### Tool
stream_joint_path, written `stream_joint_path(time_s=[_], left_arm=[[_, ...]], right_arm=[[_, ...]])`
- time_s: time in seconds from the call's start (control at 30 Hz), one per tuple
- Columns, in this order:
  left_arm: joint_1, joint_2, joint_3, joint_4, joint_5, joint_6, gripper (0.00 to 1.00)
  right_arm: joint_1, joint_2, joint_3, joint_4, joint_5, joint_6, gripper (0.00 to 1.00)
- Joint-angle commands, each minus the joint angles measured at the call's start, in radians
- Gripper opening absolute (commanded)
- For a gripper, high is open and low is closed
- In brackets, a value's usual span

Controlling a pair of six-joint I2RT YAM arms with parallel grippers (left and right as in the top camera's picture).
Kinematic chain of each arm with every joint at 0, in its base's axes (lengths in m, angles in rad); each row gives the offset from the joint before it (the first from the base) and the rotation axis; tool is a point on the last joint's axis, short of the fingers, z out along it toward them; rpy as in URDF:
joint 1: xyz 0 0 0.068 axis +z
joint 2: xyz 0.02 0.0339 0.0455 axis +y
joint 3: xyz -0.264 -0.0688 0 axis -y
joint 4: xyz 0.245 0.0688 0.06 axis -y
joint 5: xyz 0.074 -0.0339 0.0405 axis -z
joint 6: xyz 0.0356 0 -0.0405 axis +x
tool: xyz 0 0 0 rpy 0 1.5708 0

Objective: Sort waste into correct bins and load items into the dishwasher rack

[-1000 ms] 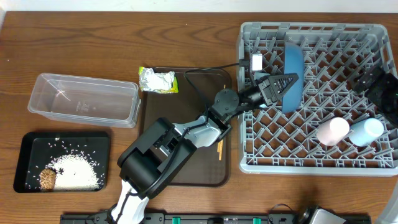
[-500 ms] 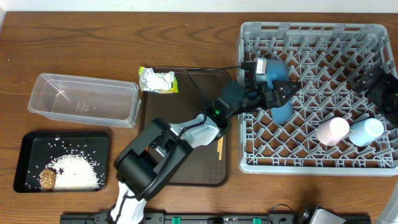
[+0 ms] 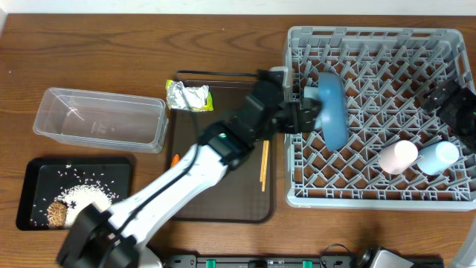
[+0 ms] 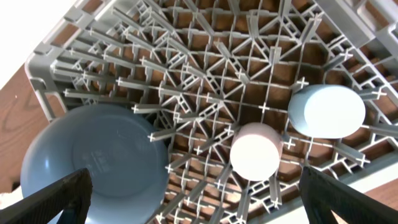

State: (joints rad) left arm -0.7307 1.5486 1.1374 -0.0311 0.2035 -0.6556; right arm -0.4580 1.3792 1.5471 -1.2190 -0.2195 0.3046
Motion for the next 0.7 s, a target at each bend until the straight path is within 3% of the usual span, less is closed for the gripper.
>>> stream_joint_path(time_s=[0.0, 0.2, 0.3, 0.37, 0.53, 0.6, 0.67], left_arm=[[0.048, -0.076, 0.008, -0.154, -0.167, 0.146, 0.98], [0.137, -0.127, 0.007, -0.478, -0.179, 0.503, 0.98], [0.172, -0.122, 0.003, -0.595, -0.183, 0.591, 0.98], [0.196, -0.122, 0.0, -0.688, -0.209, 0.584, 0.98], [0.263, -0.122, -0.01, -0.906, -0.223, 0.419, 0.99], [0.284, -0.122, -0.025, -0.957, -0.223, 0.398, 0.86], [0.298, -0.122, -0.047, -0.993, -0.224, 0.388, 0.81]], right_arm=[[-0.005, -0.005, 0.003, 0.0, -0.003, 0.005, 0.99], [0.029, -0.005, 0.003, 0.007, -0.11, -0.074, 0.99], [0.067, -0.005, 0.003, 0.014, -0.166, -0.116, 0.98], [0.109, -0.005, 0.003, 0.014, -0.191, -0.151, 0.98], [0.228, -0.005, 0.003, 0.003, -0.169, -0.179, 0.98], [0.261, -0.005, 0.003, 0.004, -0.166, -0.179, 0.97], [0.288, -0.005, 0.003, 0.004, -0.166, -0.179, 0.96]])
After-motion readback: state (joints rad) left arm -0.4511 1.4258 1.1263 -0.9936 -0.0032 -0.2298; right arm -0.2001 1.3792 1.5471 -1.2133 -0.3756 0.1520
